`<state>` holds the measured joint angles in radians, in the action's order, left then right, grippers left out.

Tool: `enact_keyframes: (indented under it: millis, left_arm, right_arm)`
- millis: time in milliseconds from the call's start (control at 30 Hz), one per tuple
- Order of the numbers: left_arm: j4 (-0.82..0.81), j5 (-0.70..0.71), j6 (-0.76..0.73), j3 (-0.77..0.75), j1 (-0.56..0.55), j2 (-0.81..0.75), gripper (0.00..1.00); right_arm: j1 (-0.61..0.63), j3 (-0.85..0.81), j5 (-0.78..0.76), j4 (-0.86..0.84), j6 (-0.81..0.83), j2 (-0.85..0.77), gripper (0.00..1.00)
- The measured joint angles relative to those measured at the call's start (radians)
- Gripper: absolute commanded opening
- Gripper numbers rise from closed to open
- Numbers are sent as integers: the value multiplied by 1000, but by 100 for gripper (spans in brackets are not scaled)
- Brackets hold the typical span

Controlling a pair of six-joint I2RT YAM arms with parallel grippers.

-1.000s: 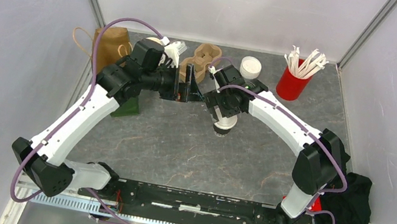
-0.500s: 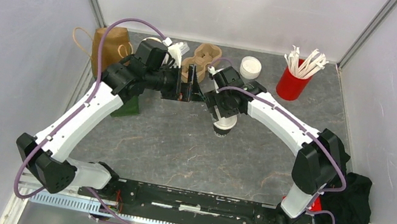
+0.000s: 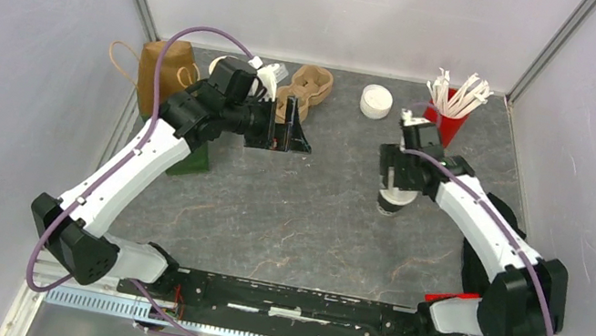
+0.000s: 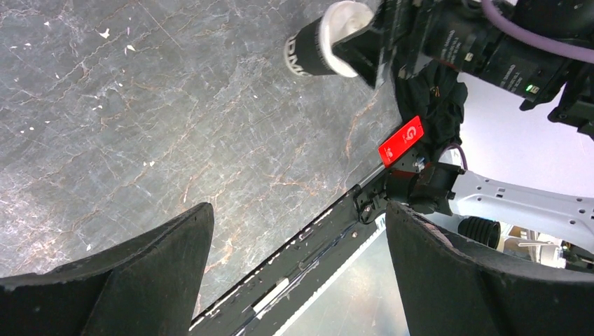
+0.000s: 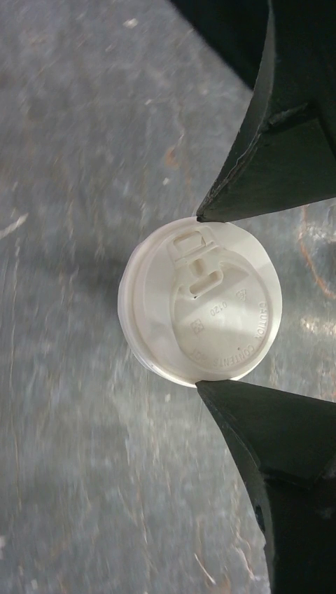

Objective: Pack the takeout coffee

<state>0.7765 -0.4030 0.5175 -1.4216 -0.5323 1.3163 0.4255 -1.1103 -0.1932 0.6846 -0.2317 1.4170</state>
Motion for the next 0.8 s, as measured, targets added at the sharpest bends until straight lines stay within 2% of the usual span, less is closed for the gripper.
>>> enact_keyframes:
  millis: [167,300,467,600,800]
  left_arm:
    - [0,0,-7,-16,0,8,98]
    - [1,0,-7,-27,0,14,97]
    - [3,0,-7,-29,0,26,98]
    - [5,0,-7,-29,0,37,97]
    - [6,1,-7,-29,0,39,97]
  right_arm:
    - [-153,104,-48,-14,-7,-118,89]
    - [-228,147,-70,-12,-3,-174,90]
    - [-254,161,-69,-18,3,-190,98]
    - [-254,153,-68,-5,21,-192,98]
    - [-258,89,-66,124,63,-190,98]
